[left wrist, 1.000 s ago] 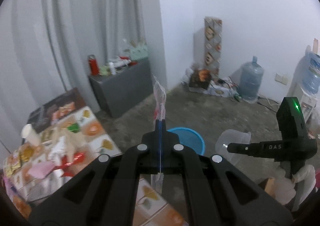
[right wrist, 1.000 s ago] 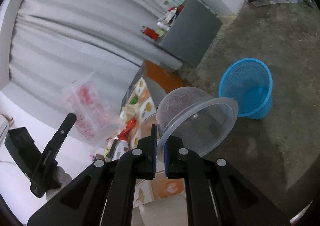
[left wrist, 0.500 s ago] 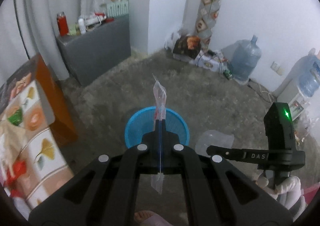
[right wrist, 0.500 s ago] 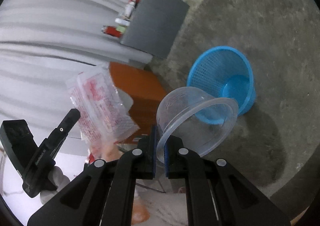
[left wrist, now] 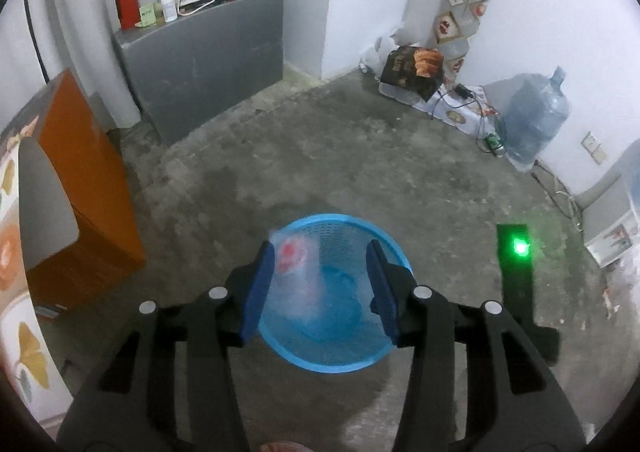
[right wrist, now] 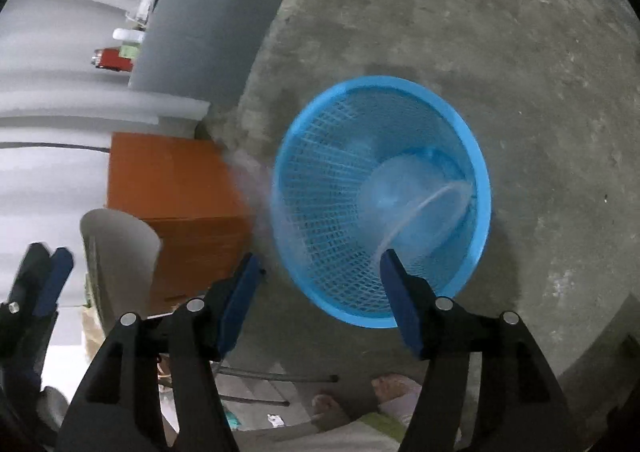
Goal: Collect trash
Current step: 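Open both tools to drop the bag and bowl into the wastebasket, then move both tools back over the table clutter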
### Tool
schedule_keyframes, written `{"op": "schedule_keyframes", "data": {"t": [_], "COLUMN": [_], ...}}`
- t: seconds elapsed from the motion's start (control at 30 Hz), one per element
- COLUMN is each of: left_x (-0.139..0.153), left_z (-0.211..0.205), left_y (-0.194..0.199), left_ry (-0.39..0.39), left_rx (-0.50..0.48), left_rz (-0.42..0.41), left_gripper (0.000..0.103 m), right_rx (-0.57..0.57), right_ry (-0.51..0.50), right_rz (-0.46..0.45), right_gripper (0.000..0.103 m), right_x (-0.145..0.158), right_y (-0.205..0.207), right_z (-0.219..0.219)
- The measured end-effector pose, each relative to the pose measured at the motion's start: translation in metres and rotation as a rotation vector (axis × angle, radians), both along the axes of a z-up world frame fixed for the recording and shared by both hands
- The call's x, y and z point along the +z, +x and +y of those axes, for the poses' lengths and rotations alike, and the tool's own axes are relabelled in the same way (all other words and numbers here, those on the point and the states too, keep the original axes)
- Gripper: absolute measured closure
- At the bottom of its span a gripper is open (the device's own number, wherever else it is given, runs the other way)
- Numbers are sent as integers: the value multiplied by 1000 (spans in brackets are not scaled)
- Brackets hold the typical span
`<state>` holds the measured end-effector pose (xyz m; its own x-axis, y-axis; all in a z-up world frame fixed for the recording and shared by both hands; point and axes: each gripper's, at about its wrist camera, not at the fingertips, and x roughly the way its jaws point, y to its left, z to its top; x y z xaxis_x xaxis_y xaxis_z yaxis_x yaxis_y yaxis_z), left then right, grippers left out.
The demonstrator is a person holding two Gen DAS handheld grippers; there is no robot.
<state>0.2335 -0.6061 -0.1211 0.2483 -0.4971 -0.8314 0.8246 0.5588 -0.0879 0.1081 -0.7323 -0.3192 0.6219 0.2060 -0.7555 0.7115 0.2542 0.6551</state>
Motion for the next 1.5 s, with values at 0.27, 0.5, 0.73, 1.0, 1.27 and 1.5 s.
{"op": "schedule_keyframes", "data": {"t": [0.27, 0.5, 0.73, 1.0, 1.27, 1.5], "left_x": [28, 87, 156, 196, 215, 230], "left_z": [24, 66, 140, 241, 353, 472], "left_y": [-15, -51, -99, -147, -171, -156], "left_ry": [-63, -173, -312, -416, -464, -508], "left_rx": [-20, -79, -112, -81, 5, 250], "left_rz": [-16, -26, -72, -111, -200, -260], "left_gripper": [57, 52, 32, 20, 20, 20], "right_rx": [-6, -20, 20, 44, 106, 219], "right_ry": [-64, -202, -514, -880, -1010, -1103], "right_rz": [-114, -230, -221, -209, -258, -331], "right_gripper": [41, 41, 29, 6, 6, 6], "right_x": [18, 87, 170, 255, 304, 323], "right_y": [-10, -46, -112, -151, -159, -146], "right_z": [4, 54, 144, 221, 277, 328]}}
